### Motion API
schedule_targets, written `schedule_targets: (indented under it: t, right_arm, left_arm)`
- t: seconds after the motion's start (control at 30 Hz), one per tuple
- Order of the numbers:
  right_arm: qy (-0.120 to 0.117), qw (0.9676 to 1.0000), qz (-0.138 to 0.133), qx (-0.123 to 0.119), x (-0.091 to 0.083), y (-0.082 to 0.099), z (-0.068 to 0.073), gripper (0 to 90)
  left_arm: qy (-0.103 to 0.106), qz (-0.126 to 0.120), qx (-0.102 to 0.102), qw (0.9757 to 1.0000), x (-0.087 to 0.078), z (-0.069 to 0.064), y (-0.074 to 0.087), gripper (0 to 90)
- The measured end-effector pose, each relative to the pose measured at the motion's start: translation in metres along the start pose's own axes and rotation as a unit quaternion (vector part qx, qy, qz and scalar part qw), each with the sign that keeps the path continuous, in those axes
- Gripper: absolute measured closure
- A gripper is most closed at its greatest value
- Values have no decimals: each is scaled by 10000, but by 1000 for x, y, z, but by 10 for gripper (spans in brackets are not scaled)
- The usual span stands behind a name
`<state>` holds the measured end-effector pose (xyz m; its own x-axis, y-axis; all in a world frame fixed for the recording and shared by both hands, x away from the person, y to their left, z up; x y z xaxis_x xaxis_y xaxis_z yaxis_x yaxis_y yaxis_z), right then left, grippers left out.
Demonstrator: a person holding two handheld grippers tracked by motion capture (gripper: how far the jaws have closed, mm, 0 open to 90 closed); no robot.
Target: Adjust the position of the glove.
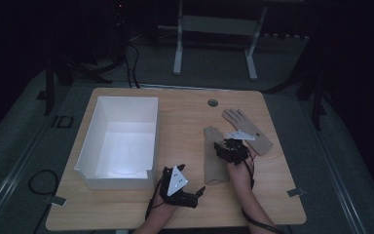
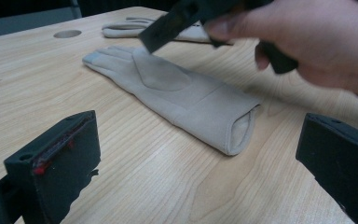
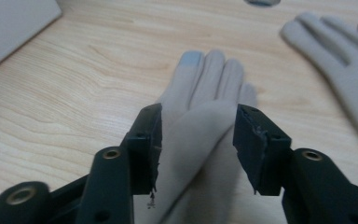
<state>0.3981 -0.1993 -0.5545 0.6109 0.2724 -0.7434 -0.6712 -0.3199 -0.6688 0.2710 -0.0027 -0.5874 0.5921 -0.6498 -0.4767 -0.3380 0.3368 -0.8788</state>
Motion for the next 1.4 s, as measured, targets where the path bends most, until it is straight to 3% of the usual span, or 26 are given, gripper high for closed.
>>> schedule_targets:
  t: [0.1,0.4,0.7,0.87,0.93,1.1,1.13,1.4]
  right_arm:
    - [-93,9998,-91,-177,-9,-5,-9,524]
    - [-247,9990,-223,-306,-26,-6,-43,475]
    - [-120,9990,-223,-361,-38,-2,-77,477]
    - [-39,9990,-232,-388,-42,-1,-87,476]
    - [35,9985,-242,-492,-45,-1,-96,476]
    - [119,9979,-195,-609,-46,-1,-113,488]
    - [114,9981,-168,-577,-45,-1,-121,497]
    - [66,9982,-78,-597,-34,-9,-152,496]
  left_arm:
    - [3,-1,-6,10000,0,0,0,1]
    - [5,1,-9,10000,0,0,0,1]
    - [2,4,-19,10000,0,0,0,1]
    - [-4,-6,-16,10000,0,0,0,1]
    - [3,-11,-15,10000,0,0,0,1]
    - [5,-9,-24,10000,0,1,0,1]
    - [8,-5,-20,10000,0,1,0,1]
    - [17,-4,-36,10000,-1,1,0,2]
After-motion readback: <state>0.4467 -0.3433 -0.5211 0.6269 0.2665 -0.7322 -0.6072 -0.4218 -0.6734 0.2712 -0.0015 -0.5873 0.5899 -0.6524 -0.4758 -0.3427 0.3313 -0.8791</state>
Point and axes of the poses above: each handheld gripper's, and its own axes: x roughly forward along the jaws, y roughly out of its underside, z roughly to its left, the point moved 3 cm from there along x, roughly forward along the jaws, and after that the axes turned 10 degrees about z, right-handed, at the moved point
